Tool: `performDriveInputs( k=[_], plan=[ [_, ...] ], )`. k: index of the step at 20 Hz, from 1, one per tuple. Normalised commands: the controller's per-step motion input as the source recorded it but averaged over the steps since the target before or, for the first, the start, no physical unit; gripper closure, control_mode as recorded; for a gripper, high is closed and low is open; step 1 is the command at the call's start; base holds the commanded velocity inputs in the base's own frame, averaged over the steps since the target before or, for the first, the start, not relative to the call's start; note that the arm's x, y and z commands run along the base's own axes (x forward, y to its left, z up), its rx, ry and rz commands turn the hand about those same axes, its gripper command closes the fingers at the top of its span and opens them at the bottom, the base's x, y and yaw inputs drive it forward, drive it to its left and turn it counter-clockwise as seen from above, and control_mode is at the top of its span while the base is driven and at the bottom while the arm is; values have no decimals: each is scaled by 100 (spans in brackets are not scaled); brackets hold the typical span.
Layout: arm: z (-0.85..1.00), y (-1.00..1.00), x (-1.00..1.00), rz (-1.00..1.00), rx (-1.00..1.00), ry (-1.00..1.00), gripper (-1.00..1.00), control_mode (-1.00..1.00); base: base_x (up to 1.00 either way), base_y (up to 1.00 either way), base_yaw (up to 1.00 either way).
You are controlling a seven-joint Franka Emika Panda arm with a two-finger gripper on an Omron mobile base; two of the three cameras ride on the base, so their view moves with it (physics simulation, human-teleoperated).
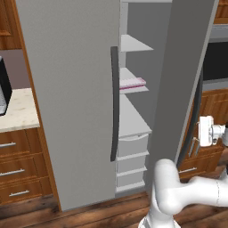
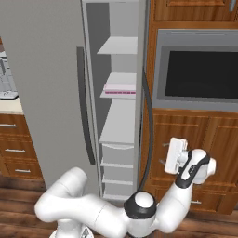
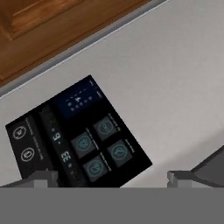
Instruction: The ice cube tray has been filled with water. Take the tray and place it in the freezer to make ice. Close the freezer door after placing the tray.
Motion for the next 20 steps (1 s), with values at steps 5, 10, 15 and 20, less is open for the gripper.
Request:
performDriveInputs(
  k=[5, 10, 15, 20],
  plan=[
    [-21, 25, 17, 6, 0, 0, -100, -100, 0, 0, 0],
    [-17, 24, 3, 6, 0, 0, -100, -100, 0, 0, 0],
    [-14, 24, 0, 8, 0, 0, -100, -100, 0, 0, 0],
    [-12, 36, 0, 7, 0, -2, -100, -100, 0, 0, 0]
  ],
)
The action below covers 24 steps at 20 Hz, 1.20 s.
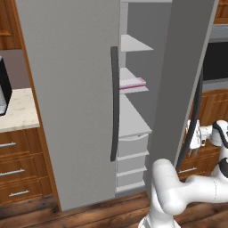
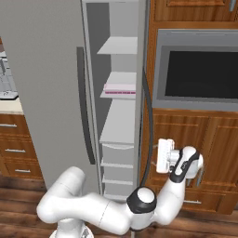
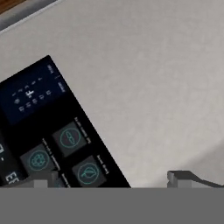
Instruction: The ice cube tray has been filled with water. Take the tray and place it in the freezer to make ice. Close the freezer door after placing the tray.
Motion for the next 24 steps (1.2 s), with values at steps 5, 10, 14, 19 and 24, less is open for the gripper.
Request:
performDriveInputs(
  k=[5, 10, 14, 19, 24],
  plan=[
    [-7, 51, 0, 2, 0, -4, -100, -100, 0, 0, 0],
    [-1, 43, 0, 1, 0, -3, -100, -100, 0, 0, 0],
    [0, 28, 0, 3, 4, -2, -100, -100, 0, 0, 0],
    [-1, 36, -10, 4, 5, -6, -100, -100, 0, 0, 0],
    [-2, 43, -31, 5, 4, -13, -100, -100, 0, 0, 0]
  ],
)
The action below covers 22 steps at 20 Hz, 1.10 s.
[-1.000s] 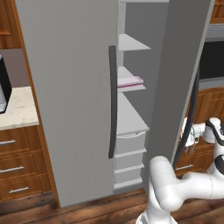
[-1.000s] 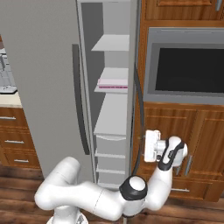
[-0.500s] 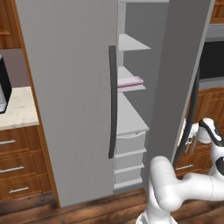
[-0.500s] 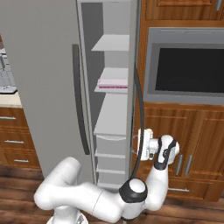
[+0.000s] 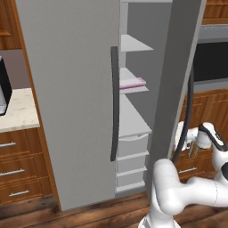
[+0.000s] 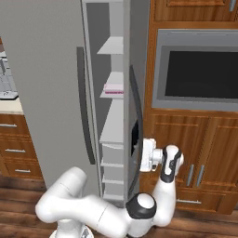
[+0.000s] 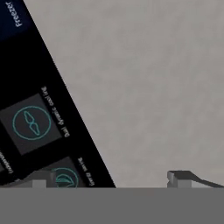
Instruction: The ice cube tray has been filled with water. Take the tray and place it in the freezer to make ice. Close the freezer door after placing the tray.
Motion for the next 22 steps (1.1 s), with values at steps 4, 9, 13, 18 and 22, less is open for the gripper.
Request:
performDriveInputs(
  k=[4, 9, 13, 18, 22],
  plan=[
    [-2, 50, -19, 2, 3, -14, -100, -100, 0, 0, 0],
    [-1, 61, -1, -3, 0, -20, -100, -100, 0, 0, 0],
    [0, 74, 1, -20, 0, -27, -100, -100, 0, 0, 0],
    [0, 71, 19, -30, 0, -22, -100, -100, 0, 0, 0],
    [-2, 39, 52, -39, 0, -12, -100, -100, 0, 0, 0]
  ],
)
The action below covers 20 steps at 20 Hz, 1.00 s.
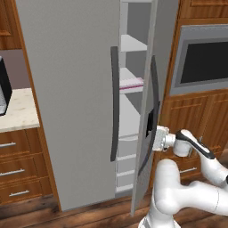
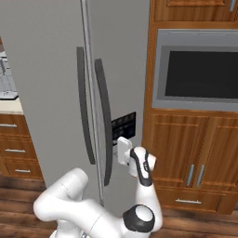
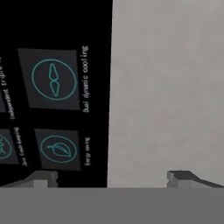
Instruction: The ice cube tray has been filled with water. Take the tray and place it in the freezer to make ice. Close the freezer door after placing the tray.
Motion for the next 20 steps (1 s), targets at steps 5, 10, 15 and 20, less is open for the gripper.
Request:
performDriveInputs(
  k=[5, 10, 15, 20],
  plan=[
    [0, 20, 40, -35, 0, -1, -100, -100, 0, 0, 0],
    [0, 7, 46, -33, 0, 3, -100, -100, 0, 0, 0],
    [1, -1, 54, -27, 1, 17, -100, -100, 0, 0, 0],
    [25, -17, 76, -13, 6, 34, -100, -100, 0, 0, 0]
  ],
)
